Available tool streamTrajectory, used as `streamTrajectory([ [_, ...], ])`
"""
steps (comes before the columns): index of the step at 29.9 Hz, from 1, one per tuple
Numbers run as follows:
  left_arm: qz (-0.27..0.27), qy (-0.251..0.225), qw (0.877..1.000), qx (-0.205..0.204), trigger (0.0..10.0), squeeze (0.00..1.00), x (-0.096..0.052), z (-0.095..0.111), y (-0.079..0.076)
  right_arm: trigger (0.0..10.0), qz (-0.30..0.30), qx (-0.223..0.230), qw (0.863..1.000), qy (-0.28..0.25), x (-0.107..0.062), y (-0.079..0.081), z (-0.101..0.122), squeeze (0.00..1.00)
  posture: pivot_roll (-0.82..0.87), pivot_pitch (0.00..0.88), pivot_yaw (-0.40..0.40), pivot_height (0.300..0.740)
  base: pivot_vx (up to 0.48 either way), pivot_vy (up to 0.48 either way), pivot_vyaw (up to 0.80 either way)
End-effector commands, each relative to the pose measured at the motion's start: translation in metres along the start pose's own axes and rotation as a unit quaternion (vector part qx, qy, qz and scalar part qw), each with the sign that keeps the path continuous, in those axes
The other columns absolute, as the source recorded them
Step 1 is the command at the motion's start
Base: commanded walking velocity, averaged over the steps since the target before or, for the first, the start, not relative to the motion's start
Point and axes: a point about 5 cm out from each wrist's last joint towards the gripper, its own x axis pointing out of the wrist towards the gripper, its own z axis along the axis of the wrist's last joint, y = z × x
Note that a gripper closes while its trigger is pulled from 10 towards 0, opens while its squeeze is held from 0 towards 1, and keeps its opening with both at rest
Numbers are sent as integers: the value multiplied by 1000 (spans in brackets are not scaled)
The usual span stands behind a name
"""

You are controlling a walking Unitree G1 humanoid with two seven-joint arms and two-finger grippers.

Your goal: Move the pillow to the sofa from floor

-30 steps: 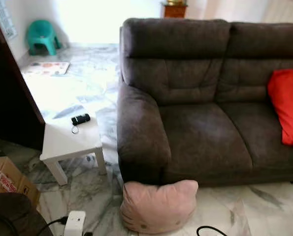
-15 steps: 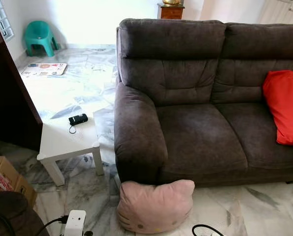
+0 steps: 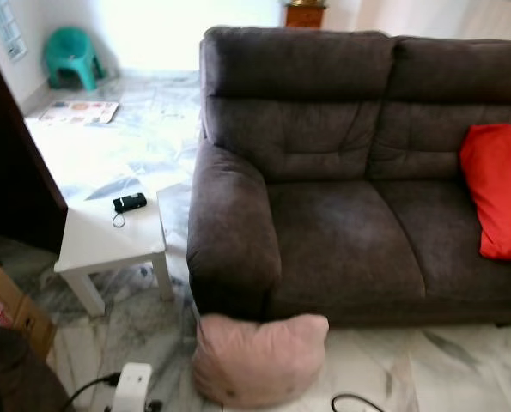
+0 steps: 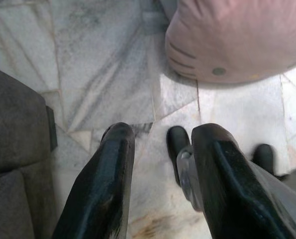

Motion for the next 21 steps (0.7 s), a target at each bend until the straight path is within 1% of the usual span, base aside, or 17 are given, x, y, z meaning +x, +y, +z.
streamTrajectory([
  [1, -6, -2, 1000, 5, 10000, 0, 1, 1, -6, 10000, -18, 2, 1000, 5, -6, -22, -7, 0, 45, 0, -43, 740, 0, 0, 0],
  [2, -6, -2, 1000, 5, 10000, 0, 1, 1, -6, 10000, -19, 2, 1000, 6, -6, -23, -7, 0, 45, 0, -43, 740, 0, 0, 0],
  [5, -6, -1, 1000, 7, 10000, 0, 1, 1, -6, 10000, -25, 4, 1000, 7, -9, -36, -8, 0, 46, 0, -43, 740, 0, 0, 0],
  [11, -7, -1, 1000, 6, 10000, 0, 1, 1, -6, 10000, -25, 5, 1000, 6, -8, -38, -5, 0, 47, 0, -42, 740, 0, 0, 0],
  [16, -6, -2, 1000, -1, 10000, 0, 1, 1, -6, 10000, -20, 5, 1000, 2, -4, -30, 4, 0, 46, 0, -39, 740, 0, 0, 0],
  [19, -7, -7, 1000, -10, 10000, 0, 1, 1, -6, 10000, -15, 5, 1000, -3, 0, -20, 11, 0, 45, 0, -39, 740, 0, 0, 0],
  [20, -7, -10, 1000, -15, 10000, 0, 0, 1, -6, 10000, -11, 4, 1000, -5, 3, -12, 15, 0, 45, 0, -38, 740, 0, 0, 0],
  [21, -8, -10, 1000, -16, 10000, 0, 0, 1, -7, 10000, -9, 4, 1000, -6, 4, -8, 17, 0, 46, 0, -39, 740, 0, 0, 0],
])
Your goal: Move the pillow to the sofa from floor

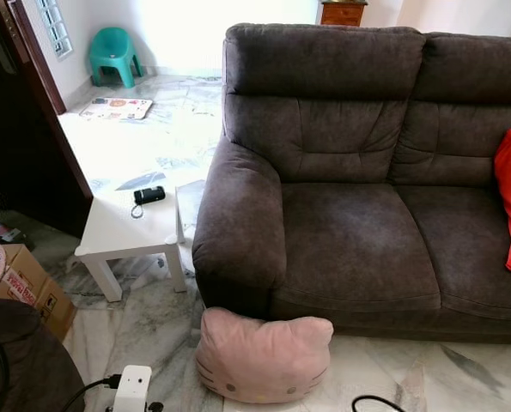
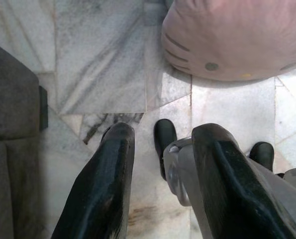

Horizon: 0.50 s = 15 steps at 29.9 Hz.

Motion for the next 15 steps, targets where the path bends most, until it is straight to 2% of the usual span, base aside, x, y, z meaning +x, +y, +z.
streamTrajectory([
  [1, -1, -5, 1000, -7, 10000, 0, 0, 0, -1, 10000, 0, 0, 1000, 0, 2, 7, 3, 0, 46, 0, -39, 740, 0, 0, 0],
  [6, -2, -8, 1000, -7, 10000, 0, 0, 0, -1, 10000, 13, -1, 1000, -5, 6, 31, 10, 0, 48, 0, -43, 740, 0, 0, 0],
  [15, -2, -8, 1000, -9, 10000, 0, 0, 1, -1, 10000, 21, -3, 1000, -6, 8, 52, 16, 0, 48, 0, -45, 740, 27, 0, 0],
])
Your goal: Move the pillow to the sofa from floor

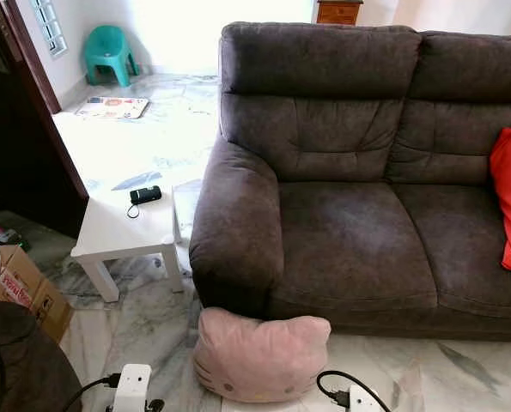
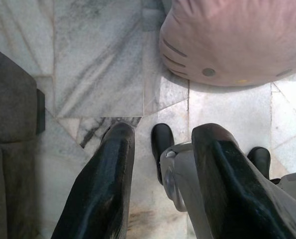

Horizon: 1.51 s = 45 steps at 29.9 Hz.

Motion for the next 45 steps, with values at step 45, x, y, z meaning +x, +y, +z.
streamTrajectory([
  [45, 8, -7, 1000, 13, 10000, 0, 0, 2, 1, 10000, -4, -10, 1000, -7, -2, -16, 1, 0, 54, 0, -49, 740, 165, 0, 0],
])
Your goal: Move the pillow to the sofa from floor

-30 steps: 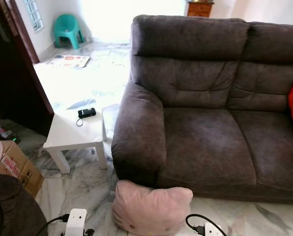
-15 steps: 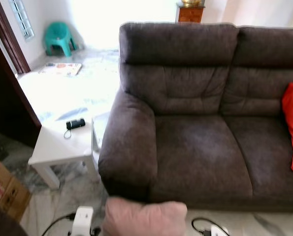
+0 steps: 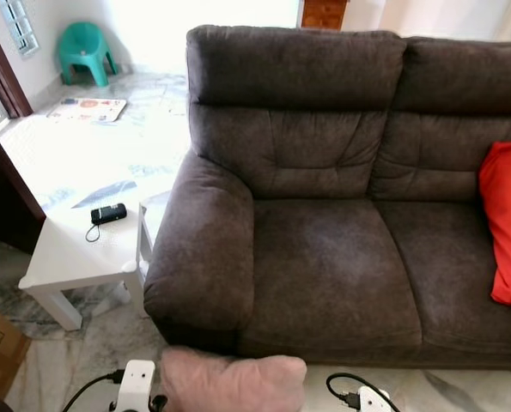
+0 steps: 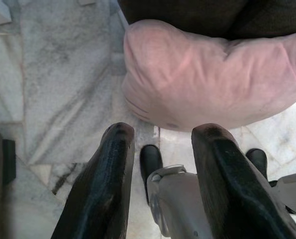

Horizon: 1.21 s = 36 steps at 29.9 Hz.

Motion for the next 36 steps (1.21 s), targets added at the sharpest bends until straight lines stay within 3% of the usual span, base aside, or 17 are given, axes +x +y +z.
streamTrajectory([
  [1, 6, 2, 1000, 10, 10000, 0, -1, -2, 4, 10000, 1, 3, 1000, -4, 0, -1, 1, 0, 54, 0, -49, 740, 0, 0, 0],
  [8, 7, 2, 1000, 10, 10000, 0, -1, -2, 3, 10000, -5, -9, 1000, -2, -1, -4, -2, 0, 54, 0, -50, 740, 0, 0, 0],
  [19, 6, 2, 1000, 11, 10000, 0, -1, -2, 3, 10000, -5, -10, 1000, -18, -1, -17, 8, 0, 53, 0, -50, 740, 0, 0, 703],
  [30, 6, 1, 1000, 6, 10000, 0, -1, -2, 4, 10000, -13, 4, 1000, -13, -6, -36, 1, 0, 55, 0, -50, 740, 0, 0, 0],
  [36, 4, 1, 1000, 4, 10000, 0, -1, -2, 3, 10000, -12, 6, 1000, -15, -5, -35, 2, 0, 55, 0, -49, 740, 0, 0, 0],
])
